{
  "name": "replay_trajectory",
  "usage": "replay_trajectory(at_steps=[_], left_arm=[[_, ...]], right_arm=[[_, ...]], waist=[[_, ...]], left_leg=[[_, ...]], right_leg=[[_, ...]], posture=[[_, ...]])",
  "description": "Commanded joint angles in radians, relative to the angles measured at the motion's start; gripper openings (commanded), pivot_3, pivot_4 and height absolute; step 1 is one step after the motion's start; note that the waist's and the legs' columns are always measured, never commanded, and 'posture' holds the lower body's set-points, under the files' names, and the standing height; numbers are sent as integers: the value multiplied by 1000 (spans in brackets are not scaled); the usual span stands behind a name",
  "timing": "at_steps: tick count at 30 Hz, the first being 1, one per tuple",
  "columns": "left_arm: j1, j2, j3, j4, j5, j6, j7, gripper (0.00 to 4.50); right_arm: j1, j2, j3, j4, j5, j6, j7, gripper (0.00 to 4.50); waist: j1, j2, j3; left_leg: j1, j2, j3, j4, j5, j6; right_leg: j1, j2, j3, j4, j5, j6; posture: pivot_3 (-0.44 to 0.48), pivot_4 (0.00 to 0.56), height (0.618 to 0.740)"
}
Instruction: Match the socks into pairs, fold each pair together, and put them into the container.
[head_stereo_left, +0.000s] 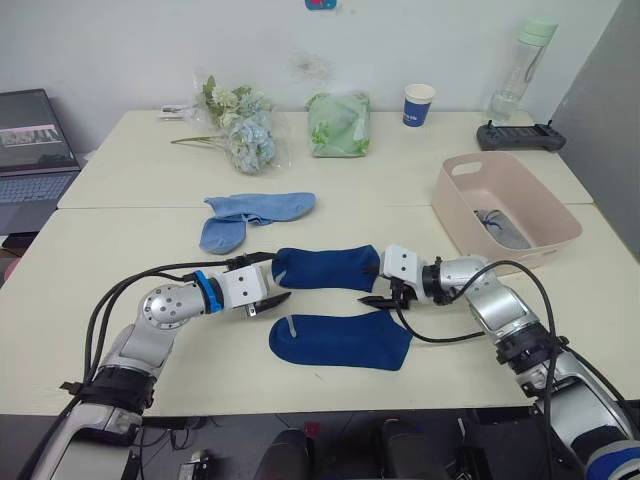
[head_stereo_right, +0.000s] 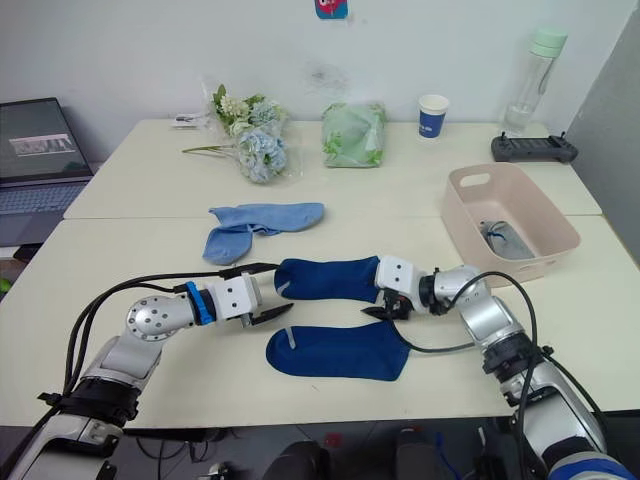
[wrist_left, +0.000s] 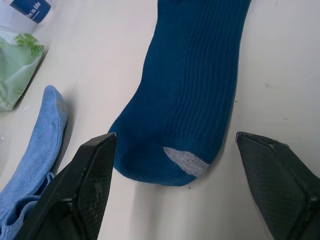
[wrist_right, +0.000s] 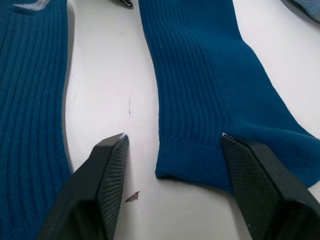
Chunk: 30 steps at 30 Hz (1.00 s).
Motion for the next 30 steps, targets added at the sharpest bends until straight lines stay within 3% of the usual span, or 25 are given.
replay_trajectory(at_steps=[1,6,10,15,24,28,30], left_arm=[[-1,-3,-31,57,29,26,-24,3037],[-8,-7,-31,66,24,26,-35,1392],[-10,-11,-29,68,18,29,-32,64],[-10,-13,-5,40,-18,38,-31,11],[39,29,81,-282,-221,267,-131,11],[99,79,125,-518,-388,493,-187,11],[175,154,167,-705,-584,724,-224,11]], right_arm=[[-12,-17,-26,15,-20,-11,-1,1892],[-12,-11,-46,12,-2,-8,5,122],[-18,-8,-61,1,14,-4,13,0],[-31,-1,-92,-67,56,52,33,0],[-34,-87,-140,-376,180,320,120,0],[-28,-174,-155,-503,239,423,182,0],[-18,-264,-172,-608,318,525,255,0]], waist=[[0,1,-1],[-1,1,-1],[-3,1,-1],[-3,2,-2],[-5,2,-1],[-6,2,-1],[-7,2,1]], left_leg=[[0,0,0,0,0,0],[0,0,0,0,0,0],[0,0,0,0,0,0],[0,0,0,0,0,0],[-4,1,-1,0,0,0],[-4,1,-1,-1,0,0],[-4,1,-1,0,0,1]], right_leg=[[0,0,0,0,0,0],[0,0,0,0,0,0],[0,0,0,0,0,0],[-1,0,0,0,0,0],[-3,0,1,-2,0,0],[-3,0,2,-2,0,0],[-2,0,2,-2,0,0]], posture=[[0,150,740],[0,150,740],[0,150,740],[0,150,740],[0,150,740],[0,150,740],[0,150,740]])
